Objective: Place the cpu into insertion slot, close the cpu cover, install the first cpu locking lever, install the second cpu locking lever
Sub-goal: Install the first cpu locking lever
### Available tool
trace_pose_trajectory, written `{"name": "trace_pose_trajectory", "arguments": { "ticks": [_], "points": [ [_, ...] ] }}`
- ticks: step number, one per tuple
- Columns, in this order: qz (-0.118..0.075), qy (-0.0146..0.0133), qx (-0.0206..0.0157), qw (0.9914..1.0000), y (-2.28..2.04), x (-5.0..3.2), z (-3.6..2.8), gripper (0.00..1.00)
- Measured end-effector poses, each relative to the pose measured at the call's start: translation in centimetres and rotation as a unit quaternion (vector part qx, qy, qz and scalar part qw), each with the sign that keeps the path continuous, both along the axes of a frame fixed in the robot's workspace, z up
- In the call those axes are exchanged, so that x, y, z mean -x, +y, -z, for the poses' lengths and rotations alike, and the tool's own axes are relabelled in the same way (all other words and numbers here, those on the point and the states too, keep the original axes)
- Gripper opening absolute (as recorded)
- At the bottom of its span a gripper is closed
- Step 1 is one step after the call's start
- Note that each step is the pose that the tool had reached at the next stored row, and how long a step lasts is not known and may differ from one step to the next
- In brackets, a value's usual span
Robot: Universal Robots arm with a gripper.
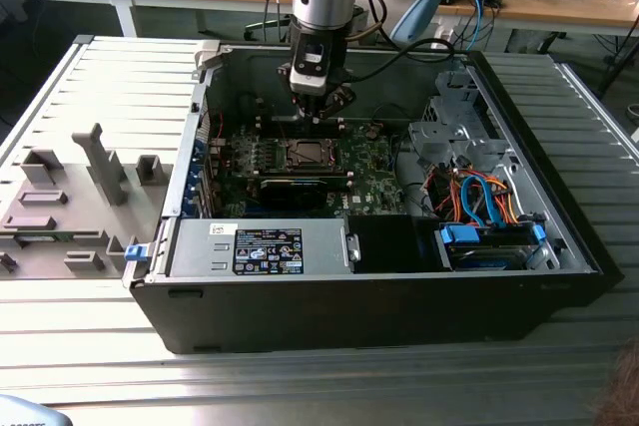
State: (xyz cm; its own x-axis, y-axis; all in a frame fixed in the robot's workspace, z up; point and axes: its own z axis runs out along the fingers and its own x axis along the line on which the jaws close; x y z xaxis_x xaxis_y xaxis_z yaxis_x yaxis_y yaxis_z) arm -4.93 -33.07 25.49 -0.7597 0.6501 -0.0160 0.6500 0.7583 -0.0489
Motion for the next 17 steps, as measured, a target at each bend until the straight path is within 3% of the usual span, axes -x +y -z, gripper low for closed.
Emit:
{"name": "trace_pose_trajectory", "arguments": {
  "ticks": [17],
  "points": [
    [-0.020, 0.0000, 0.0000, 0.99980, 0.00, 0.00, 0.01, 0.11]
  ]
}}
